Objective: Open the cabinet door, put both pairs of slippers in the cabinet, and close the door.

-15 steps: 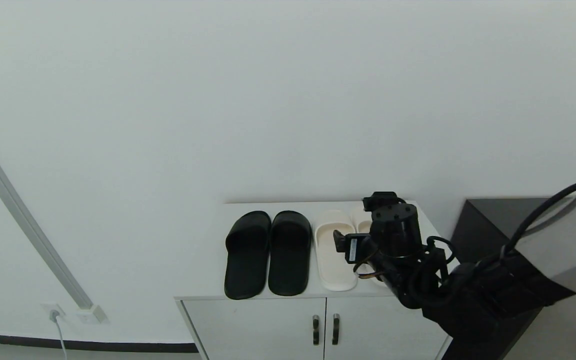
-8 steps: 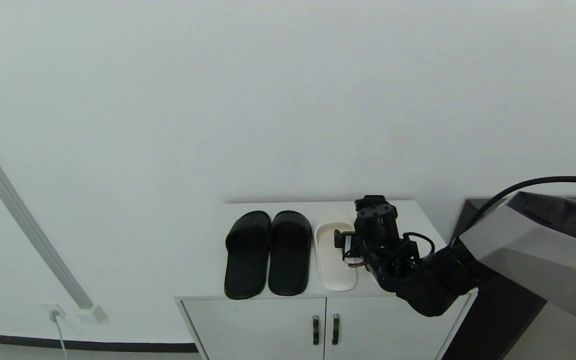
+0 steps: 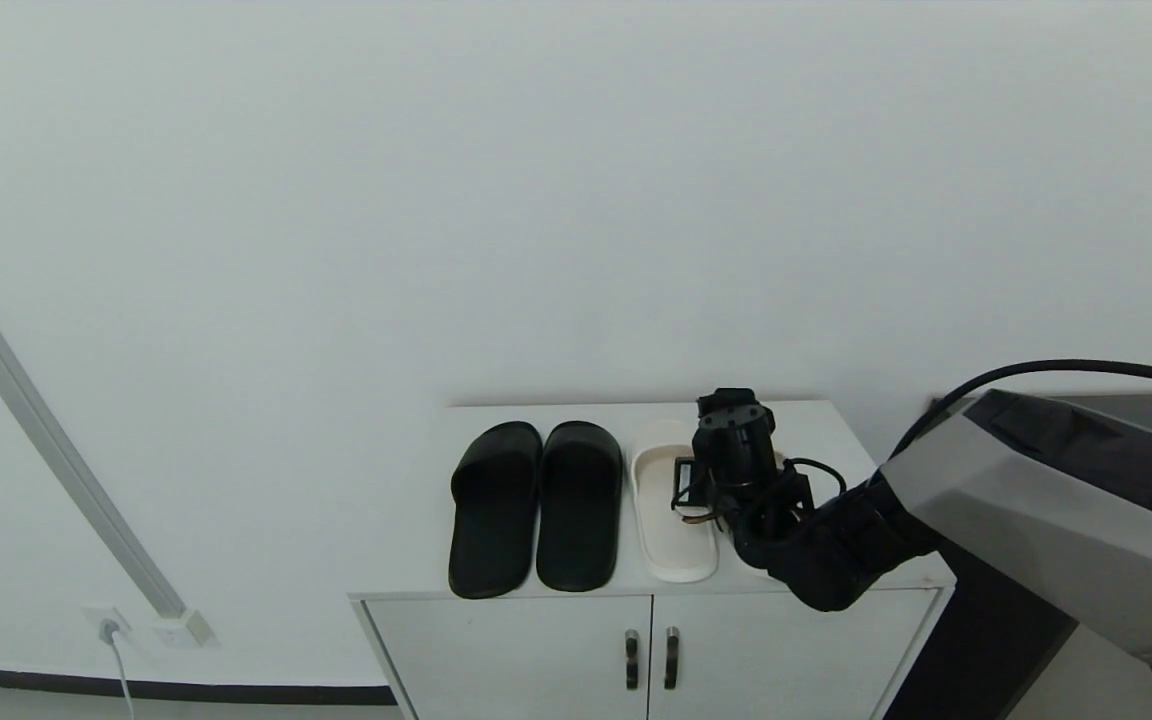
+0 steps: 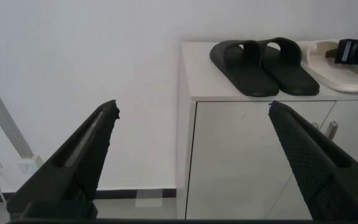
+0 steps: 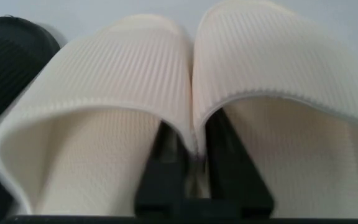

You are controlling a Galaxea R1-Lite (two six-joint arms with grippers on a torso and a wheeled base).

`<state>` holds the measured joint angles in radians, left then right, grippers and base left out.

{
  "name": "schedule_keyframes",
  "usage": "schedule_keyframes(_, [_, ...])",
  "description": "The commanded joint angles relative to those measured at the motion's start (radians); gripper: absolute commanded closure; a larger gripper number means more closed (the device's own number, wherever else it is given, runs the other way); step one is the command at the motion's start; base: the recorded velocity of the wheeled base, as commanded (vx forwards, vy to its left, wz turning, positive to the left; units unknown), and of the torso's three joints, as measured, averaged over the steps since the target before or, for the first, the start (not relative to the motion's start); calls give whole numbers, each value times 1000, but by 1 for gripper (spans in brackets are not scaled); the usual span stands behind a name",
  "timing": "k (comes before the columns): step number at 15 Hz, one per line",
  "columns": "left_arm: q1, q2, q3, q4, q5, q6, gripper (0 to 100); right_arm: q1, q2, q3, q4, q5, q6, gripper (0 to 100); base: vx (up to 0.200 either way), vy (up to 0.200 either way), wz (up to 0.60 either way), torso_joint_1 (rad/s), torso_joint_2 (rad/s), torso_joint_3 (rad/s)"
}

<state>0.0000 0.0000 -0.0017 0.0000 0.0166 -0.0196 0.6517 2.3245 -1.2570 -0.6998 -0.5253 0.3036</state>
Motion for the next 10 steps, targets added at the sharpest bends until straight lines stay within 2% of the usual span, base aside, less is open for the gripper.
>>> schedule_keyframes(1, [0,2,0,0,0,0,0,0,-2,5,0,1,-1,100,0,0,0,0,0,0])
schedule_keyframes(4, [0,2,0,0,-1,0,0,0,-66,51,-7,-2,-17,100,0,0,0,0,0,0])
schedule_keyframes(6, [0,2,0,0,0,1,0,3,-175,133,-21,5,-47,100,0,0,0,0,0,0])
schedule_keyframes(8, [0,2,0,0,0,4,0,11,-264,217,-52,59,-80,100,0,0,0,0,0,0])
schedule_keyframes(10, [0,0,2,0,-1,6,0,40,-425,383,-86,205,-115,100,0,0,0,0,0,0])
